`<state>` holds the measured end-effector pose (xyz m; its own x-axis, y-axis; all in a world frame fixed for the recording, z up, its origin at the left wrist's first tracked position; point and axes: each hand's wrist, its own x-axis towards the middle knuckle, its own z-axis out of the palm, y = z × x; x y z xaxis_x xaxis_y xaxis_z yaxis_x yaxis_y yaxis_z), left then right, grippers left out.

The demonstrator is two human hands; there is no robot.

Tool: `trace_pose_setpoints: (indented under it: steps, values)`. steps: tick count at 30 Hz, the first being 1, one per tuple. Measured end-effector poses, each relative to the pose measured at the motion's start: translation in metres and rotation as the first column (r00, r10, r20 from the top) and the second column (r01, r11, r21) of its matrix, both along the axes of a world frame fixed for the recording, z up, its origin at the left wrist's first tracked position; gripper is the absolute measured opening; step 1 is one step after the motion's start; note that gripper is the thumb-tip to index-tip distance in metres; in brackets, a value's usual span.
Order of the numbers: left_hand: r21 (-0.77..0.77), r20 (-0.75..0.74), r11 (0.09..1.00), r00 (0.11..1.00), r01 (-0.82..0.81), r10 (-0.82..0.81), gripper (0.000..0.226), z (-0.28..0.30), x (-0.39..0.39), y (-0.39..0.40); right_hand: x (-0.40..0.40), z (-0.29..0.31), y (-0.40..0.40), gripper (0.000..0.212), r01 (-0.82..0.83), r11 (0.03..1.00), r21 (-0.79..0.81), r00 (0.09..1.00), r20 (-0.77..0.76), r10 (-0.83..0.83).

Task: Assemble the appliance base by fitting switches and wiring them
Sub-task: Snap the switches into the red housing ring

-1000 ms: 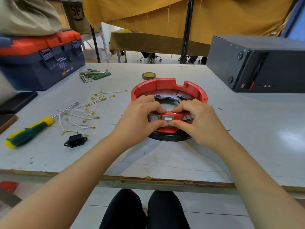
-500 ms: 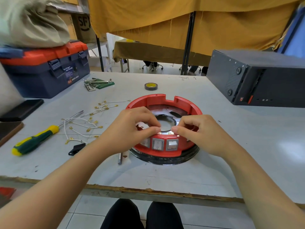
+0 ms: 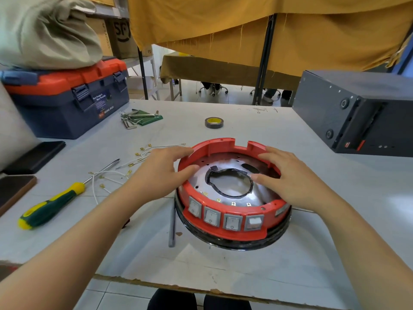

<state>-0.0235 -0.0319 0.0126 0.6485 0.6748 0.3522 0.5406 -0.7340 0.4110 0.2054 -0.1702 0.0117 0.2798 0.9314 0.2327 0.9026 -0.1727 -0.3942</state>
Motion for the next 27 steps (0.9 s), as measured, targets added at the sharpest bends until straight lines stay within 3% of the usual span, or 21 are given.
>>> trace_pose_setpoints:
  steps: [4, 7, 14, 18, 23, 27]
  values:
    - [0.046, 0.121, 0.999, 0.993, -0.005, 0.000, 0.020, 0.003, 0.000, 0.004, 0.010, 0.002, -0.005, 0.034, -0.030, 0.998, 0.053, 1.000, -0.004, 0.030]
    - [0.029, 0.114, 0.999, 0.993, -0.025, 0.021, 0.025, 0.003, 0.003, 0.008, 0.013, 0.007, -0.003, 0.024, -0.035, 0.994, 0.103, 0.999, -0.035, 0.039]
    - [-0.144, 0.076, 0.988, 0.996, 0.047, -0.036, 0.023, 0.006, -0.003, 0.019, 0.013, 0.007, 0.013, 0.031, -0.067, 0.992, 0.109, 0.997, 0.056, 0.062]
    - [-0.231, -0.009, 0.973, 1.000, -0.007, 0.005, 0.020, 0.018, -0.031, 0.037, 0.012, 0.008, 0.016, 0.034, -0.123, 0.991, 0.051, 0.986, 0.124, 0.116]
    - [-0.281, -0.290, 0.959, 0.950, 0.026, -0.111, 0.011, 0.030, -0.077, 0.042, 0.007, 0.005, 0.017, 0.033, -0.137, 0.990, 0.019, 0.977, 0.169, 0.132]
    - [-0.301, -0.322, 0.953, 0.936, 0.042, -0.143, 0.015, 0.021, -0.090, 0.036, -0.002, 0.008, 0.015, 0.035, -0.142, 0.990, -0.007, 0.973, 0.181, 0.141]
